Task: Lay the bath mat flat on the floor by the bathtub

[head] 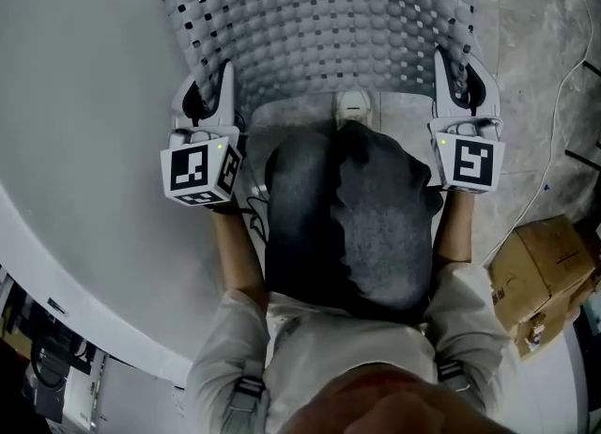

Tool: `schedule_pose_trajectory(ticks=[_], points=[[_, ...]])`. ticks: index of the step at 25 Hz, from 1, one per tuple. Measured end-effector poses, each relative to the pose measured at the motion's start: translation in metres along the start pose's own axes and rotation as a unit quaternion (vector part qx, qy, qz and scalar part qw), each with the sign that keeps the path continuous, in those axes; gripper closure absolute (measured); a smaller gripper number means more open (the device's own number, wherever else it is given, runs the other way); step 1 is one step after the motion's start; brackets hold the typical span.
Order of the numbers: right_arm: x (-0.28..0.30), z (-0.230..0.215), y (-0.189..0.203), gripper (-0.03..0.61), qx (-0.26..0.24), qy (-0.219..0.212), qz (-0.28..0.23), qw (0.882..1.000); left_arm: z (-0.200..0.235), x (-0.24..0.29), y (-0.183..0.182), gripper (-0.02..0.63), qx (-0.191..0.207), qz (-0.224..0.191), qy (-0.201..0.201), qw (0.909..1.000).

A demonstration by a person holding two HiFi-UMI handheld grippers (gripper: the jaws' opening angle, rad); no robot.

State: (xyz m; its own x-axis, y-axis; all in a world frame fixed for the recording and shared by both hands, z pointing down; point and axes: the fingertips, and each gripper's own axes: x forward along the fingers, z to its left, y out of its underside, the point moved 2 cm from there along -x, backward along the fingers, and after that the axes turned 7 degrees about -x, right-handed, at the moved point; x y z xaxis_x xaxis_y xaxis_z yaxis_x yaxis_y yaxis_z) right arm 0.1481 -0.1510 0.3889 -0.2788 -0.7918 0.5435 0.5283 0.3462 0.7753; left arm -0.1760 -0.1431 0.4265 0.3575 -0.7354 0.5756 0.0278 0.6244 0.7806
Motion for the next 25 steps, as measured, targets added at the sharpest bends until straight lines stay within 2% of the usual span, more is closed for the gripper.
schedule_pose_trajectory(ticks=[3,7,10,14,21,25], points=[[-0.015,-0.003,-0.007,0.511,0.006,0.004,-0.022,1.0,-0.008,-0.016,-0.009,0.509,0.009,-0.01,-0.001,0.9999],[-0.008,-0.008,-0.004,0.509,0.011,0.013,-0.038,0.999,-0.009,-0.008,-0.013,0.509,0.02,-0.019,0.001,0.9996],[0.004,-0.005,0.003,0.509,0.003,0.008,-0.03,1.0,-0.004,0.004,-0.008,0.509,0.021,-0.017,0.002,0.9996],[0.017,-0.005,0.019,0.509,0.016,0.004,-0.022,1.0,0.0,0.02,0.006,0.509,0.021,-0.01,0.004,0.9997],[0.041,-0.009,0.071,0.509,0.028,-0.007,0.0,1.0,-0.003,0.059,0.046,0.509,0.019,0.015,-0.001,0.9997],[0.058,-0.002,0.074,0.509,0.03,-0.016,0.008,0.999,0.008,0.065,0.049,0.509,0.018,0.021,-0.007,0.9996]])
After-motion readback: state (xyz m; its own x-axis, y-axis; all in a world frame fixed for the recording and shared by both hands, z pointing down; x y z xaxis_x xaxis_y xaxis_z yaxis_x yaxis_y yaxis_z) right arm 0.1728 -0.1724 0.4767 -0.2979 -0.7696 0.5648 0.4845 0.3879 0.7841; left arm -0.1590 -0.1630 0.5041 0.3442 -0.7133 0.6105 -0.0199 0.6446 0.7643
